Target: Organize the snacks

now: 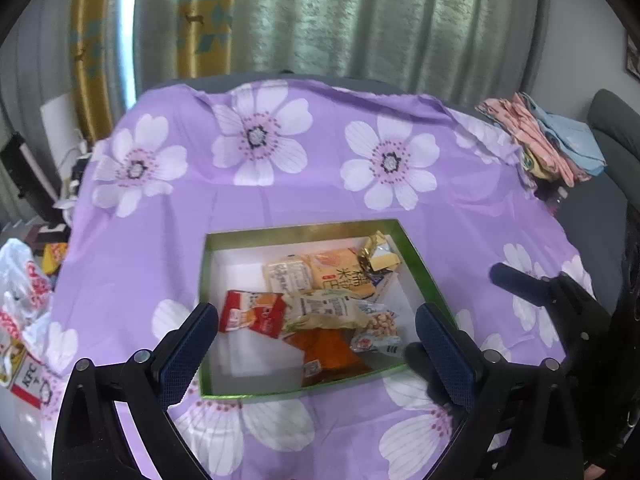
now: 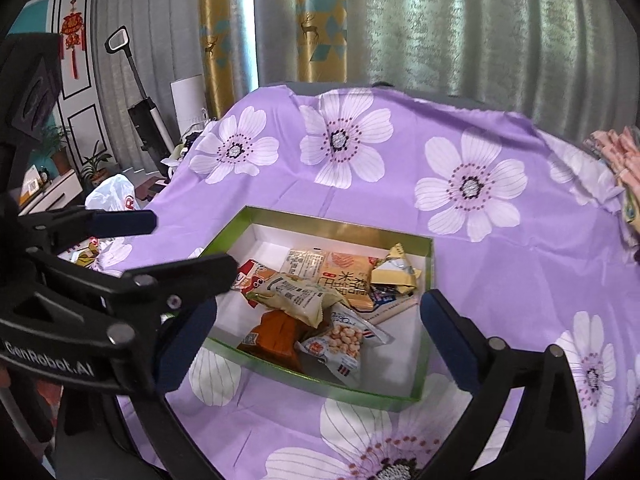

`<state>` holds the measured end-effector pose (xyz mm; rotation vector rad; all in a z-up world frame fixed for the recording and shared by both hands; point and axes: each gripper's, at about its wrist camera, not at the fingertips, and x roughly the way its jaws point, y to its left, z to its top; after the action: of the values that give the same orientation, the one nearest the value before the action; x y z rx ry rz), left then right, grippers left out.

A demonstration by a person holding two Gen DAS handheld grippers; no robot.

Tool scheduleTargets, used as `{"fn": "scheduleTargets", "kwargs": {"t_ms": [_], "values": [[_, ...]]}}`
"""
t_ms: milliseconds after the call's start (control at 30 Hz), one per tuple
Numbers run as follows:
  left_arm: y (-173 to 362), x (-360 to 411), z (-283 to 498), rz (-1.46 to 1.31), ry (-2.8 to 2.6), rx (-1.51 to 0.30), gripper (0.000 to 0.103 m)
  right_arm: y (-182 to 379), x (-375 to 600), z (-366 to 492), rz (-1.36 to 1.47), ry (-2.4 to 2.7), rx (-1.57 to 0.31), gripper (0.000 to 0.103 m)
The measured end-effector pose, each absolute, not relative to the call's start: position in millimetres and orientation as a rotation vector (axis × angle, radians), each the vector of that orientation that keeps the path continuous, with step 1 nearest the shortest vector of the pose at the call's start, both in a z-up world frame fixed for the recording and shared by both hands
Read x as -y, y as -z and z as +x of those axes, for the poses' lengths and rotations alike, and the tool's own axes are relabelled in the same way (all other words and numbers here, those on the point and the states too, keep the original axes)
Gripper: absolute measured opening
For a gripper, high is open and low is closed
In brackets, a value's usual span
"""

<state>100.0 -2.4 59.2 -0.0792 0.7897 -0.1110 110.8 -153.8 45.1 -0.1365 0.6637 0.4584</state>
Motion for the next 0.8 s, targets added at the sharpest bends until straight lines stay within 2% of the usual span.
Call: {"fn": "scheduleTargets", "kwargs": {"t_ms": [800], "values": [[-98,-7,41,-0.023,-0.046,-0.713,0.100,-113,170,48,-0.166,-0.386,-0.546,0.102]]}}
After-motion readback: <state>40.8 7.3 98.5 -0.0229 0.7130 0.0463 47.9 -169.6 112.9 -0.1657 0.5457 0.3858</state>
